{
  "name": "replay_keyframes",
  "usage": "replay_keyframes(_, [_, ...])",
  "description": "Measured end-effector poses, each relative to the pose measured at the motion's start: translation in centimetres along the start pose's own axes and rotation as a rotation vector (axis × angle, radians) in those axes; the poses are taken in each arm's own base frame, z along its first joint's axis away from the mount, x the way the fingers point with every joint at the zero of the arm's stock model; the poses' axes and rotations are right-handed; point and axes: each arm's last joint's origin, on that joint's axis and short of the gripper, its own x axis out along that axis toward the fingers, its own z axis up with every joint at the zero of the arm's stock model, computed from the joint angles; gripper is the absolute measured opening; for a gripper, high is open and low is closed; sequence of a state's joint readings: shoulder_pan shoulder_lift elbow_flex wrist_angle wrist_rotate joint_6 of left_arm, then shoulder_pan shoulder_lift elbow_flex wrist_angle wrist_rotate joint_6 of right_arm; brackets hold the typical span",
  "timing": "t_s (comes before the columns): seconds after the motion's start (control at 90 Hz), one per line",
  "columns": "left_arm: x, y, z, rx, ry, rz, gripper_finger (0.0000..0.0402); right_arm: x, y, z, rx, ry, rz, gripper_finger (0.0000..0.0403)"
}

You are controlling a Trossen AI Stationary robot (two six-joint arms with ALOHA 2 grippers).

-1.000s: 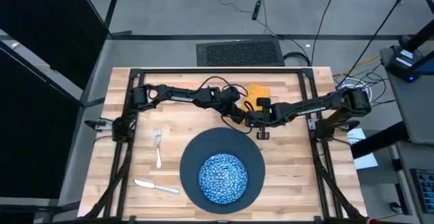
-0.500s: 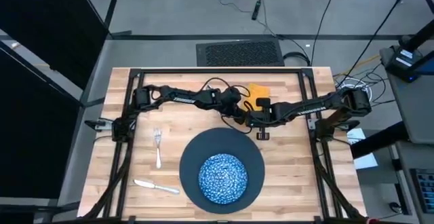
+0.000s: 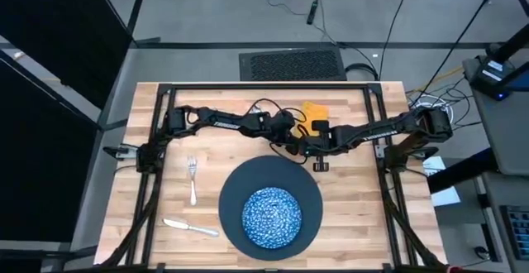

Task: Set table place
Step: Put the yellow table napkin on the blue table mat to the left of the blue plate

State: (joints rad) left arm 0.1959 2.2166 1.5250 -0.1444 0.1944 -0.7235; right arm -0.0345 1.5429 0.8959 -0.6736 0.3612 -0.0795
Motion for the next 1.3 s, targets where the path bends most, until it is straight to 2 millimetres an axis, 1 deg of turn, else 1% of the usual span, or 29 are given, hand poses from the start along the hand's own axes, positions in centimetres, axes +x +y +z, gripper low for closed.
replay_keyframes(0.233, [0.0, -0.4, 0.0, 0.046, -0.017, -0.030, 0.0144, -0.3, -0.1, 0.5, 0.010, -0.026, -0.001, 0.0000])
replay_keyframes(0.322, [0.1, -0.7, 0.1, 0.074, -0.032, -0.046, 0.0136, -0.5, -0.1, 0.7, 0.004, -0.029, 0.001, 0.0000])
replay_keyframes(0.467, [0.1, -1.0, 0.1, 0.084, -0.046, -0.060, 0.0105, -0.6, -0.2, 0.8, 0.011, -0.035, 0.000, 0.0000])
replay_keyframes(0.767, [0.1, -1.1, 0.2, 0.107, -0.056, -0.065, 0.0011, -0.6, -0.2, 0.6, 0.030, -0.016, 0.003, 0.0000])
replay_keyframes(0.822, [0.1, -1.1, 0.2, 0.110, -0.060, -0.068, 0.0004, -0.6, -0.2, 0.6, 0.031, -0.015, 0.003, 0.0000])
replay_keyframes(1.022, [0.0, -1.2, 0.3, 0.122, -0.071, -0.077, 0.0001, -1.0, -0.3, 0.5, 0.042, -0.021, 0.000, 0.0000])
replay_keyframes(1.167, [-1.7, -2.3, 1.0, 0.148, -0.101, -0.099, 0.0000, -2.6, -0.9, 0.3, 0.081, -0.085, -0.004, 0.0000])
replay_keyframes(1.233, [-3.0, -2.9, 1.4, 0.165, -0.115, -0.104, 0.0000, -3.5, -1.2, 0.1, 0.110, -0.120, 0.004, 0.0000])
replay_keyframes(1.3, [-4.3, -3.5, 1.6, 0.193, -0.120, -0.102, 0.0000, -4.3, -1.4, 0.0, 0.135, -0.151, 0.050, 0.0000])
